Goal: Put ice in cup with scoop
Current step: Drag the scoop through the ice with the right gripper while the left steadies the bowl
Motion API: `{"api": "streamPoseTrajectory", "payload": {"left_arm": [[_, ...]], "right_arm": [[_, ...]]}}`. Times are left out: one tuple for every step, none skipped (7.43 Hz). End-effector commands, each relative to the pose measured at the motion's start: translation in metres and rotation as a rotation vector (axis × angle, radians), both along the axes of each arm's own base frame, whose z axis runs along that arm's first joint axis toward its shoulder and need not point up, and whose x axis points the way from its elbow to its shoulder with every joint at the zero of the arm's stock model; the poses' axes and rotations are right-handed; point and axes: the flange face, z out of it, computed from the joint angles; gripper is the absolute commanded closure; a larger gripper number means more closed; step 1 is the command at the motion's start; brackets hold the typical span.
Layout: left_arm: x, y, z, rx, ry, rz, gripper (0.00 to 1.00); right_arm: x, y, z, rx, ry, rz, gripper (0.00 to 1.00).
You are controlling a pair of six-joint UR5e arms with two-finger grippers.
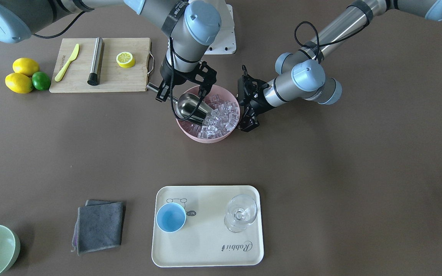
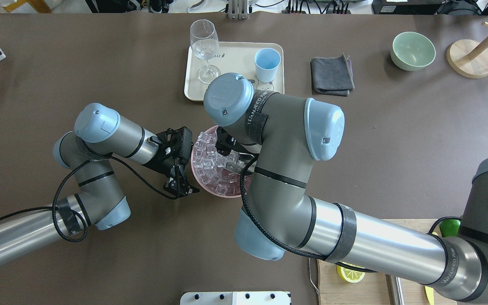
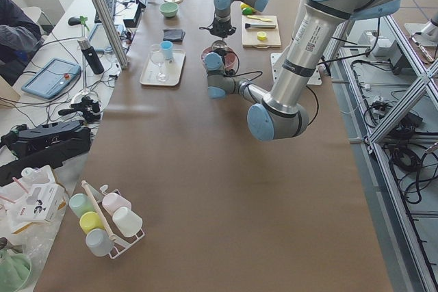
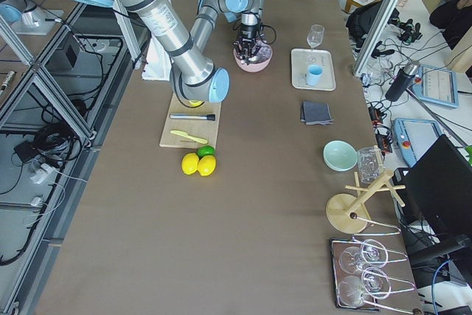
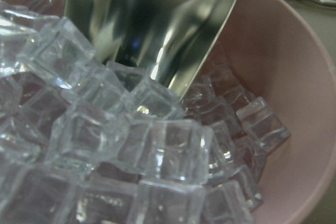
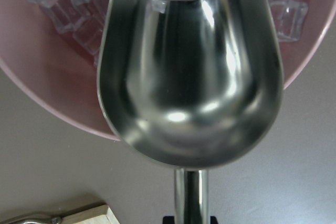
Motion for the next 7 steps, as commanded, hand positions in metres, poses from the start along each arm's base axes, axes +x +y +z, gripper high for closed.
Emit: {"api": "streamPoseTrajectory", "payload": {"left_arm": [[0.0,0.0,0.0,0.001,-0.001,0.0,0.02],[0.0,0.0,0.0,-0.001,-0.001,-0.001,0.02],[0.0,0.0,0.001,0.0,-0.002,0.0,0.02],[0.0,0.0,0.001,0.0,-0.002,0.0,0.02],[0.0,0.0,0.001,0.0,-0.002,-0.002,0.02],[0.001,-0.001,0.002,-0.002,-0.005,-0.002,0.02],[0.001,-0.001,0.002,-0.002,-0.005,-0.002,0.02]], "right_arm": [[0.009,0.006,0.0,0.005,-0.051,0.04,1.0],[0.012,0.007,0.005,0.014,-0.07,0.042,1.0],[0.023,0.013,0.007,0.01,-0.091,0.077,1.0],[0.032,0.016,0.012,0.013,-0.099,0.081,1.0],[0.036,0.019,0.017,0.021,-0.117,0.082,1.0],[0.036,0.019,0.022,0.025,-0.124,0.082,1.0],[0.035,0.018,0.025,0.025,-0.138,0.104,1.0]]}}
